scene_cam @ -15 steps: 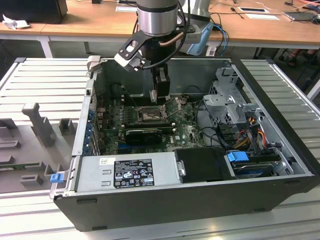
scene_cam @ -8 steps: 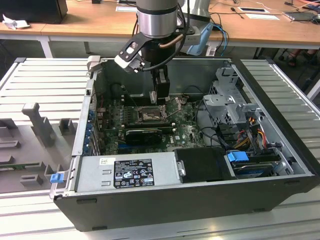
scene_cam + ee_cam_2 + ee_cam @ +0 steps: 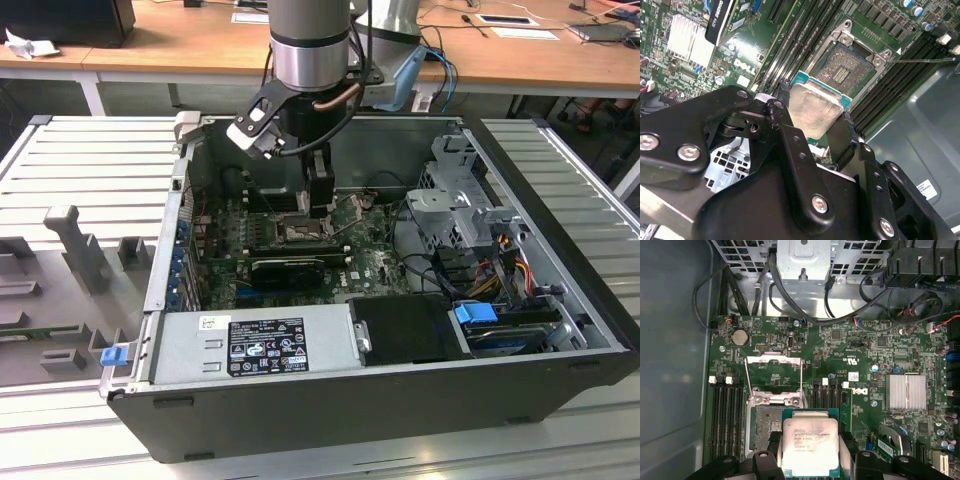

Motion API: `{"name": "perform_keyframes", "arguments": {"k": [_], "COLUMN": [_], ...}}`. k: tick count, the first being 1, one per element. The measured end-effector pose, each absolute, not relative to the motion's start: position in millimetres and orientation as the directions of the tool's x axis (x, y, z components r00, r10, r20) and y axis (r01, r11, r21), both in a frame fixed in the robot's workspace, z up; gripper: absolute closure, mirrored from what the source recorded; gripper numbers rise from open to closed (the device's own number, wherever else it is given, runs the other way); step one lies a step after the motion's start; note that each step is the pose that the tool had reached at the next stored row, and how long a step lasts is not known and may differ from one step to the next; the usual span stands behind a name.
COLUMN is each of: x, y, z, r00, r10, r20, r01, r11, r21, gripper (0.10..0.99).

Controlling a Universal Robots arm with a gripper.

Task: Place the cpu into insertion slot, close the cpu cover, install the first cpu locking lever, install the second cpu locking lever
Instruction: 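Place the cpu into insertion slot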

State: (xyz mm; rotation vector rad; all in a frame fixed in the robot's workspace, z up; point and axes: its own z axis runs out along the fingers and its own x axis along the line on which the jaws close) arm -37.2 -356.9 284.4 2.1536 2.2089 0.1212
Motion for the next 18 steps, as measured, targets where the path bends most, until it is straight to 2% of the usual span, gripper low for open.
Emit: {"name": "perform_keyframes", "arguments": {"k": [9, 18], "x": [-37, -37], "y": [-357, -353], "z": [281, 263], "r00": [-0.026, -0.008], "r10": [1.0, 1.0], "r20": [0.016, 0.016], "r01": [0.995, 0.996], "r11": [0.025, 0.007], "r21": [0.094, 0.094], "gripper": [0.545, 0.545]}}
